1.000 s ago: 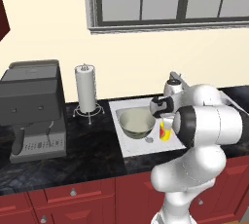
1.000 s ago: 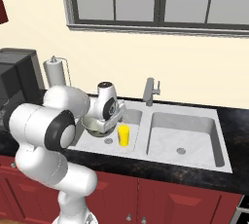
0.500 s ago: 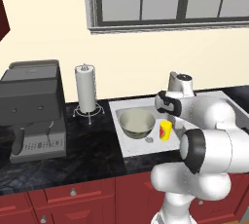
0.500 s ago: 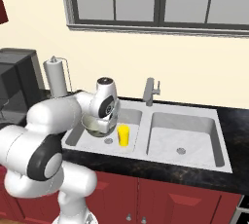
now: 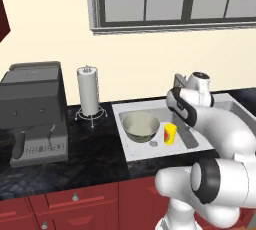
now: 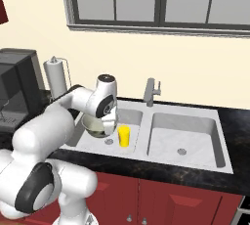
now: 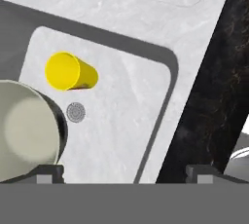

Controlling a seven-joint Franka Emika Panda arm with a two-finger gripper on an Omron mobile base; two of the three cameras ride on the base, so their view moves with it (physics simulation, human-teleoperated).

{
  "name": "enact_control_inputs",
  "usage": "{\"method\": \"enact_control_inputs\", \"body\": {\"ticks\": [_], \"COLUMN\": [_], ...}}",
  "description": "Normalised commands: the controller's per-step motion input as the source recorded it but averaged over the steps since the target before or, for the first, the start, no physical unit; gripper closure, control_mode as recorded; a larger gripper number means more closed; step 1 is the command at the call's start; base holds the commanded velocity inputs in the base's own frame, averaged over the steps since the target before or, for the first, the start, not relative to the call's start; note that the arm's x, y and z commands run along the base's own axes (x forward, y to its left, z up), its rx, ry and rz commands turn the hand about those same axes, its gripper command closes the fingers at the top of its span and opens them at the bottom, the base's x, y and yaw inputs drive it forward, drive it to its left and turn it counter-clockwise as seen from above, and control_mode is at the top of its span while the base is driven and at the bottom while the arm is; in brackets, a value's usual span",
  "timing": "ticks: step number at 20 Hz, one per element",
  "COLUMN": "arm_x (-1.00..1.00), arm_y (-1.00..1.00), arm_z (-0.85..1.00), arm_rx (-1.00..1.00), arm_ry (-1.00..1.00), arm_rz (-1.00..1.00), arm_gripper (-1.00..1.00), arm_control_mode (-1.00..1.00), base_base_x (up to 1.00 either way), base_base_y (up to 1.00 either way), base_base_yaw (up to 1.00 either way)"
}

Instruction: Remove the cucumber and orange from the sink. Then move the bowl and cup from the counter to the sink for washing.

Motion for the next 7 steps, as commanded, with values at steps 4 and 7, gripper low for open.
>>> {"method": "enact_control_inputs", "body": {"ticks": [4, 7], "arm_x": [-0.32, -0.30], "arm_y": [0.06, 0.08], "arm_z": [0.33, 0.31], "arm_rx": [-0.12, -0.15], "arm_ry": [0.00, 0.00], "arm_rz": [0.53, 0.55], "arm_gripper": [-1.00, -1.00], "arm_control_mode": [-1.00, -1.00], "base_base_x": [0.00, 0.00], "base_base_y": [0.00, 0.00], "base_base_yaw": [0.00, 0.00]}}
